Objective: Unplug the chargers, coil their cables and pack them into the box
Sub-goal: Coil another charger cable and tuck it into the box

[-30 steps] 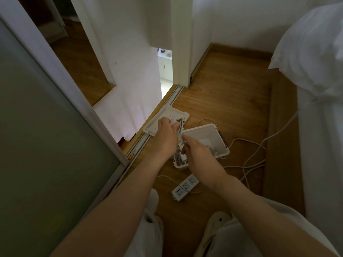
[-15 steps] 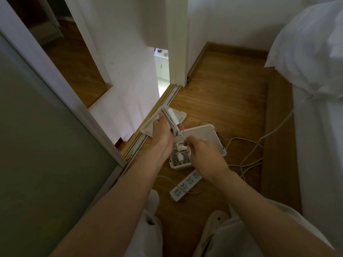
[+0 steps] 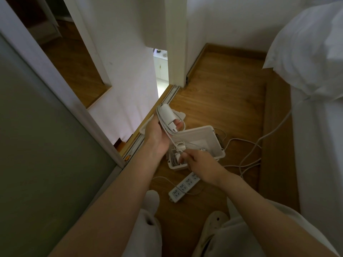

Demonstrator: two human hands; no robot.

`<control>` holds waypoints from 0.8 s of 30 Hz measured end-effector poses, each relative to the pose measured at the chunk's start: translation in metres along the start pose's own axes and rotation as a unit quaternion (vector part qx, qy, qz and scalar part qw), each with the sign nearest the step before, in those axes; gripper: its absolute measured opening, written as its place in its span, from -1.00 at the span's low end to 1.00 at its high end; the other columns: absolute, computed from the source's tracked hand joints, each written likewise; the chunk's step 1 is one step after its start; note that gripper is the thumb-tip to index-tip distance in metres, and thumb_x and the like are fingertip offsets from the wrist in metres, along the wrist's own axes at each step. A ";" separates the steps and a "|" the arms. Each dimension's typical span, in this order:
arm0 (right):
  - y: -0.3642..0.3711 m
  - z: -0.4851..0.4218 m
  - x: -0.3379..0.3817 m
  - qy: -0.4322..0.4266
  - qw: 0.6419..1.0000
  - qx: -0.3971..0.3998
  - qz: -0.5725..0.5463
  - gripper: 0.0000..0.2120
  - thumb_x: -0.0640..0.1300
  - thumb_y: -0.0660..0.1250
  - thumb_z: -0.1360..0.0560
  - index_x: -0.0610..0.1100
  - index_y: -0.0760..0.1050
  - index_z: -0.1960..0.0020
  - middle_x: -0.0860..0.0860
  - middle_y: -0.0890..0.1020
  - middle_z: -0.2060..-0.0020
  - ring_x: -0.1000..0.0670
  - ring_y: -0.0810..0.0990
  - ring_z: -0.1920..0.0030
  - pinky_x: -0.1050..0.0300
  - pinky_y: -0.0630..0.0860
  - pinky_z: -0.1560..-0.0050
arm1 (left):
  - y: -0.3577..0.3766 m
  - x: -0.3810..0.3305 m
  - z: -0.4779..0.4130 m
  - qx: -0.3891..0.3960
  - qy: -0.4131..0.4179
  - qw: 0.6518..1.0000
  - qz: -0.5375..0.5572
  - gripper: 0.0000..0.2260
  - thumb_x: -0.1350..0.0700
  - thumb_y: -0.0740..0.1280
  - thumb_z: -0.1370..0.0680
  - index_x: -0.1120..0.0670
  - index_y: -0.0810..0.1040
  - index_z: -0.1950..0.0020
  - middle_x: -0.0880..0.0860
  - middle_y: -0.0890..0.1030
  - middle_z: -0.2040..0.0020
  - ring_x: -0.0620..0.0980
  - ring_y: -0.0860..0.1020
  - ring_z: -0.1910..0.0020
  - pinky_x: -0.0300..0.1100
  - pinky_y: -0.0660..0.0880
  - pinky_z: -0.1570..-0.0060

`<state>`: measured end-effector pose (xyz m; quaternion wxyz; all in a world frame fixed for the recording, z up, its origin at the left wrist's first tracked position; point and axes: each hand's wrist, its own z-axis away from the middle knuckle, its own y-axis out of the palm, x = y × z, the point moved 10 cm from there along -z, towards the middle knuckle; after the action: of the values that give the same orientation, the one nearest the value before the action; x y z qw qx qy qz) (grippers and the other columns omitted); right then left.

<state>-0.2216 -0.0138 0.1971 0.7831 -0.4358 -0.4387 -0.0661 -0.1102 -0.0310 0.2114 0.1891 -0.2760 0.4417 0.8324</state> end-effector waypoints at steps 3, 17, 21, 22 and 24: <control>-0.009 -0.001 -0.004 0.004 0.999 -0.010 0.034 -0.68 0.00 0.05 -0.63 -0.06 0.54 0.07 0.12 0.44 0.40 0.13 0.41 0.37 0.23 0.33 0.33 | -0.001 -0.004 0.002 0.014 0.000 0.999 -0.047 -0.75 -0.01 0.21 -0.60 0.16 0.53 -0.03 0.14 0.59 0.20 -0.01 0.58 0.33 -0.16 0.58 0.34; -0.066 0.000 -0.013 0.014 0.955 -0.146 0.258 -0.74 0.14 0.17 -0.56 -0.02 0.48 0.09 0.07 0.52 0.24 0.07 0.48 0.26 0.21 0.38 0.34 | 0.009 -0.001 0.017 0.159 0.055 0.775 -0.609 -0.80 -0.06 0.23 -0.59 -0.01 0.55 0.13 0.05 0.54 0.25 -0.02 0.52 0.35 -0.27 0.40 0.47; -0.077 0.005 0.000 -0.010 0.938 -0.207 0.278 -0.76 0.08 0.16 -0.58 -0.05 0.51 0.01 0.07 0.50 0.18 0.07 0.45 0.25 0.18 0.41 0.31 | 0.006 -0.002 0.011 0.141 0.110 0.681 -0.710 -0.75 -0.12 0.19 -0.59 0.03 0.53 0.03 0.02 0.54 0.17 0.00 0.53 0.20 -0.11 0.48 0.20; -0.080 0.008 0.005 -0.014 0.935 -0.220 0.278 -0.76 0.08 0.17 -0.58 -0.05 0.51 0.02 0.08 0.48 0.20 0.07 0.46 0.27 0.20 0.39 0.33 | 0.008 -0.003 0.011 0.137 0.123 0.666 -0.723 -0.75 -0.12 0.18 -0.59 0.03 0.51 0.01 0.01 0.54 0.16 -0.01 0.52 0.18 -0.10 0.47 0.17; -0.083 0.012 0.013 -0.017 0.934 -0.238 0.267 -0.75 0.08 0.18 -0.57 -0.05 0.53 0.03 0.10 0.47 0.25 0.07 0.48 0.29 0.25 0.36 0.39 | 0.011 -0.004 0.012 0.128 0.145 0.642 -0.742 -0.78 -0.10 0.16 -0.61 0.01 0.46 0.02 -0.01 0.51 0.17 -0.05 0.48 0.20 -0.13 0.43 0.18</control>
<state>-0.2616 -0.0525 0.2610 0.6377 -0.7114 -0.2910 0.0507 -0.1168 -0.0274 0.2264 0.7105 -0.6010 0.2131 0.2977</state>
